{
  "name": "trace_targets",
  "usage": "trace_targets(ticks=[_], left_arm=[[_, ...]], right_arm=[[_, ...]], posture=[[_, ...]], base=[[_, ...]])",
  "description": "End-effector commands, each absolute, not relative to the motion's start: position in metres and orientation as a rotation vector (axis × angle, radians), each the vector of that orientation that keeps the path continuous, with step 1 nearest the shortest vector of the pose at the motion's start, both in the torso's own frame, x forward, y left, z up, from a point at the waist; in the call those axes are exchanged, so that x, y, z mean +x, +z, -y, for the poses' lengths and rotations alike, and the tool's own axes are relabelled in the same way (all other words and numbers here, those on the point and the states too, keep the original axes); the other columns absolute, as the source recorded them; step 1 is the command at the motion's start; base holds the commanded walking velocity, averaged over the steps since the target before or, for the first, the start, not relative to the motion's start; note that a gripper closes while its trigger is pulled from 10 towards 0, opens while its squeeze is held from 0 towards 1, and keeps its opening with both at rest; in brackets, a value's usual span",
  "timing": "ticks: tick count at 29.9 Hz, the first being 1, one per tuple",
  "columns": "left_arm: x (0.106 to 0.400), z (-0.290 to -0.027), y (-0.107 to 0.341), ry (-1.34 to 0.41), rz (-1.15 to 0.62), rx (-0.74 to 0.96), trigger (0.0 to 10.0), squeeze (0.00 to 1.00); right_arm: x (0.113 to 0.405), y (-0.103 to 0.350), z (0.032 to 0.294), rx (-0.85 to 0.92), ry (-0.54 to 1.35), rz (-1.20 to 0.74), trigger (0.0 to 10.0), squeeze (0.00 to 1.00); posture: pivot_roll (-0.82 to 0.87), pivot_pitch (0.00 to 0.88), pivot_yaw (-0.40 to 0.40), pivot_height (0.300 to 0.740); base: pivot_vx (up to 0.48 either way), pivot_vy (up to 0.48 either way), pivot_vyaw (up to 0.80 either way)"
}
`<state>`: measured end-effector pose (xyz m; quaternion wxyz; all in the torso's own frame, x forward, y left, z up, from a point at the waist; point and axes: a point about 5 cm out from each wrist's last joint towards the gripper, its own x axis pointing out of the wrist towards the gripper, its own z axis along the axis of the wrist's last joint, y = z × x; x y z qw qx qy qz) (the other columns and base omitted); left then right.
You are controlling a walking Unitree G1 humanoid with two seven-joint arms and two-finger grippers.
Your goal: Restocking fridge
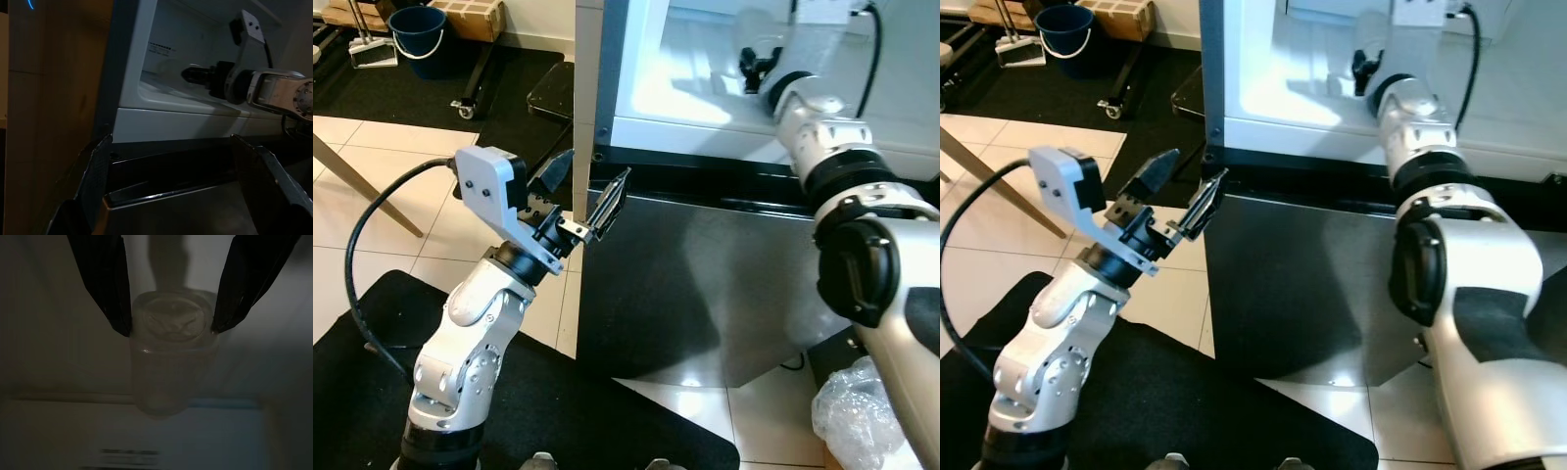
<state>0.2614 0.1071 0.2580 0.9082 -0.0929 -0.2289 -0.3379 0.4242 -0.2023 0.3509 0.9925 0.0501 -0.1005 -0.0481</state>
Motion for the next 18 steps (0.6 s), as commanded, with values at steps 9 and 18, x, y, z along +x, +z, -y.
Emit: trace_targets(ticks=[9, 18], left_arm=[[0.266, -0.1, 0.263, -0.767, 0.498, -0.204, 10.0, 0.0], [0.267, -0.097, 0.264, -0.79, 0.511, -0.211, 10.0, 0.0]], right_arm=[[0.409, 0.36, 0.258, 0.29, -0.07, 0.303, 10.0, 0.0], [0.396, 0.358, 0.286, 0.26, 0.008, 0.334, 10.0, 0.0]], posture=[[0.13, 0.049, -0.032, 0.74], [0.11, 0.03, -0.03, 0.74]], base=[[0.0, 0.0, 0.0], [0.0, 0.0, 0.0]])
